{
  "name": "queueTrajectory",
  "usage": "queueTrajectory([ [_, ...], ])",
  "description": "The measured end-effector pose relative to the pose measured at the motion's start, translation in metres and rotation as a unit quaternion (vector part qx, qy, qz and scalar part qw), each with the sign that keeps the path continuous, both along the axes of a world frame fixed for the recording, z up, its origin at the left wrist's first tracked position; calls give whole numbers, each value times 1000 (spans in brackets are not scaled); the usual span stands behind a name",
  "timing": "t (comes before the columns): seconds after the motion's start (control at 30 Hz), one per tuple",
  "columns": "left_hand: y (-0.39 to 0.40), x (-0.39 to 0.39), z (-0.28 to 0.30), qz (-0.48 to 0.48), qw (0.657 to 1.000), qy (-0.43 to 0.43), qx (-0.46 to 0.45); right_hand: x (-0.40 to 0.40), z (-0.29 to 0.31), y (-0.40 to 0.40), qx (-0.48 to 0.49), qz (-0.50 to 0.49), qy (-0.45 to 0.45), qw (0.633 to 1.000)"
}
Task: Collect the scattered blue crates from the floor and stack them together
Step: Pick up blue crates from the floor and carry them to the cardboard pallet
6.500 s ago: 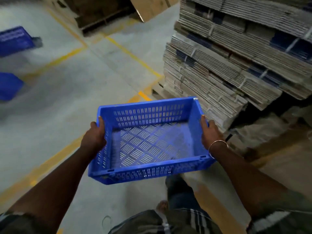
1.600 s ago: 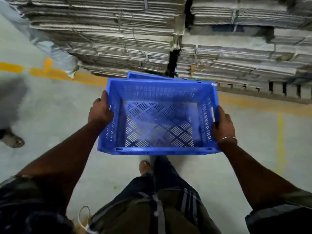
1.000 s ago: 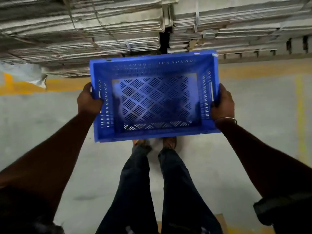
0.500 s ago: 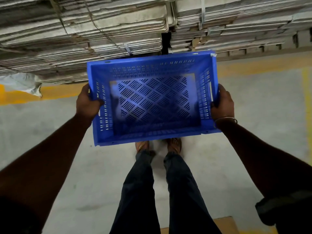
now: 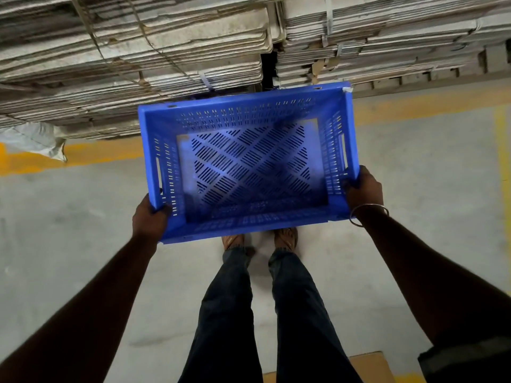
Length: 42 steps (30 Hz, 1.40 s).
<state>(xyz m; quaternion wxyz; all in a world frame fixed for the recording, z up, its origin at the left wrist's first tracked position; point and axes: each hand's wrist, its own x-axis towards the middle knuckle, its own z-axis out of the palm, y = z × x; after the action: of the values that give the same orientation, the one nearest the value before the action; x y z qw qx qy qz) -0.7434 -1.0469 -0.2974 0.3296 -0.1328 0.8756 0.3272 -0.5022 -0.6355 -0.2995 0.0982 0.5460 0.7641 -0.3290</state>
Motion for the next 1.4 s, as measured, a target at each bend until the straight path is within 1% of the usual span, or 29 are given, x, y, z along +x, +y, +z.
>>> queueTrajectory([
  [0.1,-3,-5,-8,19,1000,-1,13,2,2,-4,15,1,19,1000],
  [0.33,5,-15,-4,37,999,15,23,-2,3,-6,23,-20,40,999],
  [0.67,8,-8,2,72,993,37,80,-8,10,5,60,-2,97,994],
  [0.9,21,-14,-5,87,989,3,121,-18,-8,12,45,6,89,995],
  [1.07,15,-14,-6,63,989,-8,133,-13,-11,12,45,24,74,996],
  [1.2,12,-9,-7,47,990,-14,132,-1,-13,6,47,5,74,996],
  [1.4,8,2,-13,43,992,-16,117,4,-13,9,40,4,62,997],
])
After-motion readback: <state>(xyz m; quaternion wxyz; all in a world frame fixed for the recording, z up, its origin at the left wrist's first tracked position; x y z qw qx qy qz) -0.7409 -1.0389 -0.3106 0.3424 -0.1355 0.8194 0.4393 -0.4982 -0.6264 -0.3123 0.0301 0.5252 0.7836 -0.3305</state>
